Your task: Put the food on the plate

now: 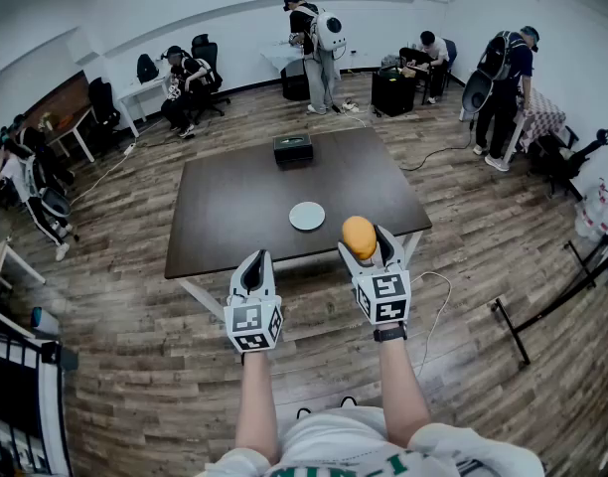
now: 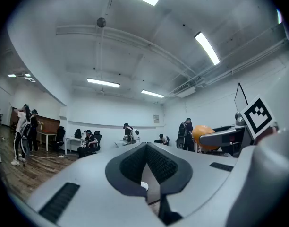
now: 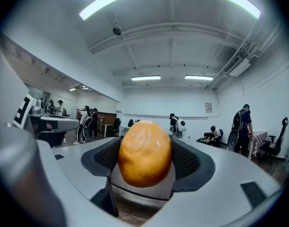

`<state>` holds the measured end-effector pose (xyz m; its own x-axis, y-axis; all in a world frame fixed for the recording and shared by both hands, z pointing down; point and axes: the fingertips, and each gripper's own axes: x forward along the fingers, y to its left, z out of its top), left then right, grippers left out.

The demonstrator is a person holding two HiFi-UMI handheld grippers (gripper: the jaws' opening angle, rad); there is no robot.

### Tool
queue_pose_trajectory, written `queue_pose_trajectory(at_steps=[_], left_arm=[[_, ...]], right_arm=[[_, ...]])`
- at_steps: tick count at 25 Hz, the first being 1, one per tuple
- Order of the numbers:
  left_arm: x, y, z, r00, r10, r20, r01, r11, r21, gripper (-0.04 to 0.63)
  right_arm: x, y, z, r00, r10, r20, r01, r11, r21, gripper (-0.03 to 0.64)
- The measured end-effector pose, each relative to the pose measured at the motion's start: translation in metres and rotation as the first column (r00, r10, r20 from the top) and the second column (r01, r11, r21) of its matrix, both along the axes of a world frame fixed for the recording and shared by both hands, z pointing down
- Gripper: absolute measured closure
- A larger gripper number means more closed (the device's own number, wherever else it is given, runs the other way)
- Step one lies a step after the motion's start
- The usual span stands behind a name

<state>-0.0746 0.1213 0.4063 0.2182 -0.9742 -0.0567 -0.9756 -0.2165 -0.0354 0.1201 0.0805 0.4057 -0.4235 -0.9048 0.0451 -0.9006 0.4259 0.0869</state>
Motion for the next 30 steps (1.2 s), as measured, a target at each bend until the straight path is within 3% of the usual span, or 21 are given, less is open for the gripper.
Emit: queue_pose_trajectory(at_steps=[9, 16, 23, 30], left_arm=[[0.028, 0.010, -0.005, 0.999, 0.023, -0.036, -0.023, 1.000, -0.004, 0.583], [0.043, 0.011, 0.001, 0.999, -0.011, -0.033, 0.010, 1.000, -0.020, 0.583], [0.048, 0.019, 0.032, 0.999, -0.039, -0.007, 0.038, 0.997, -0.072, 0.583], [0.041, -0.014, 0.049, 0.999, -0.044, -0.024, 0.042, 0.995, -0.091, 0.583]], right_arm=[[0.023, 0.008, -0.003, 0.998, 0.002, 0.063, -0.001, 1.000, -0.025, 0.268], [0.039, 0.007, 0.005, 0.997, -0.008, 0.072, 0.011, 0.999, -0.040, 0.268], [0.028, 0.008, 0.030, 0.995, -0.053, 0.089, 0.060, 0.995, -0.076, 0.268], [0.014, -0.020, 0.054, 0.990, -0.083, 0.114, 0.098, 0.987, -0.127, 0.268]])
